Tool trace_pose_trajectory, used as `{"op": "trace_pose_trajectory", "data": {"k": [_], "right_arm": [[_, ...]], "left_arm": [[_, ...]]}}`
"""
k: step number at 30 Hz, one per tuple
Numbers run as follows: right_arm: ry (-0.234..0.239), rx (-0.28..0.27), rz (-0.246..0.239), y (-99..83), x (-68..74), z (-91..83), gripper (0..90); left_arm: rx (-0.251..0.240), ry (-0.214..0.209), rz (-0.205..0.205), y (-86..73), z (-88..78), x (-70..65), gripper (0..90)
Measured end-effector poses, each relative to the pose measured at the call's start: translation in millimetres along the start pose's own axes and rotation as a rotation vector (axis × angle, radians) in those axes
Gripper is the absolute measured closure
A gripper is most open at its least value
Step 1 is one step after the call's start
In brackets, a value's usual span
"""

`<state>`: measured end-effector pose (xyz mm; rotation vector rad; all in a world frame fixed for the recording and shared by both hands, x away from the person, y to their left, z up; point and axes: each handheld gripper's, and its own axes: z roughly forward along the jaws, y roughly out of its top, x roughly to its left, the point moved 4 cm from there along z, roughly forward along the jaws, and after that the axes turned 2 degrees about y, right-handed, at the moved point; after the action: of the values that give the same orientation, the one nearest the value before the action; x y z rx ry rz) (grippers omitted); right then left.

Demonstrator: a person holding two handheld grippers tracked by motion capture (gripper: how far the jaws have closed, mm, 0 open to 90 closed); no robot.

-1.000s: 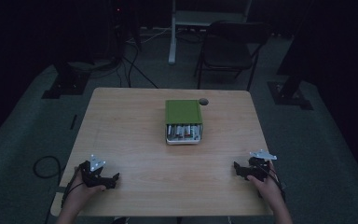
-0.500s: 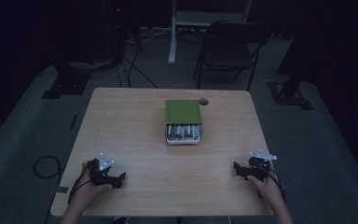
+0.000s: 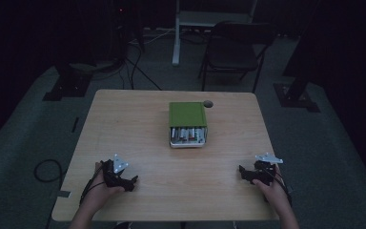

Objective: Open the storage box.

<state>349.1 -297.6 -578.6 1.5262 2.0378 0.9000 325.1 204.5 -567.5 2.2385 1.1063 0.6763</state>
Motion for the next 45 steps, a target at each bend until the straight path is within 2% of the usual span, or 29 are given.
{"op": "trace_pose_trajectory", "data": {"k": [4,8,13,17,25,30,35,37,39,43,45], "right_arm": [[0.0,0.0,0.0,0.0,0.0,0.0,10.3],[0.0,0.0,-0.001,0.0,-0.1,0.0,10.3],[0.0,0.001,-0.001,0.0,-0.1,-0.1,10.3],[0.0,0.0,0.0,0.0,0.0,0.0,10.4],[0.0,0.0,-0.001,0.0,-0.1,0.0,10.4],[0.0,0.0,-0.001,0.0,-0.1,0.0,10.3],[0.0,0.0,-0.001,0.0,-0.1,0.0,10.3],[0.0,0.0,0.0,0.0,-0.1,0.0,10.3],[0.0,0.0,-0.001,0.0,-0.1,0.0,10.3],[0.0,0.0,0.0,0.0,-0.1,0.0,10.4],[0.0,0.0,0.0,0.0,0.0,0.0,10.3]], "left_arm": [[-0.003,0.0,0.036,7.3,3.1,-7.9,0.2],[-0.013,-0.022,0.053,15.6,6.8,-16.8,0.2],[-0.024,-0.018,0.096,27.0,10.6,-27.2,0.2],[-0.036,-0.009,0.149,37.8,12.2,-36.2,0.2],[-0.053,-0.026,0.217,56.0,18.7,-54.1,0.2],[-0.064,-0.029,0.28,66.4,23.6,-67.6,0.2],[-0.091,-0.011,0.328,76.5,26.8,-77.6,0.2],[-0.112,-0.016,0.339,79.7,27.7,-81.4,0.2],[-0.111,-0.024,0.351,81.3,29.2,-84.5,0.2],[-0.131,-0.013,0.379,84.3,31.9,-90.0,0.2],[-0.145,0.005,0.429,86.9,32.4,-94.4,0.3]]}}
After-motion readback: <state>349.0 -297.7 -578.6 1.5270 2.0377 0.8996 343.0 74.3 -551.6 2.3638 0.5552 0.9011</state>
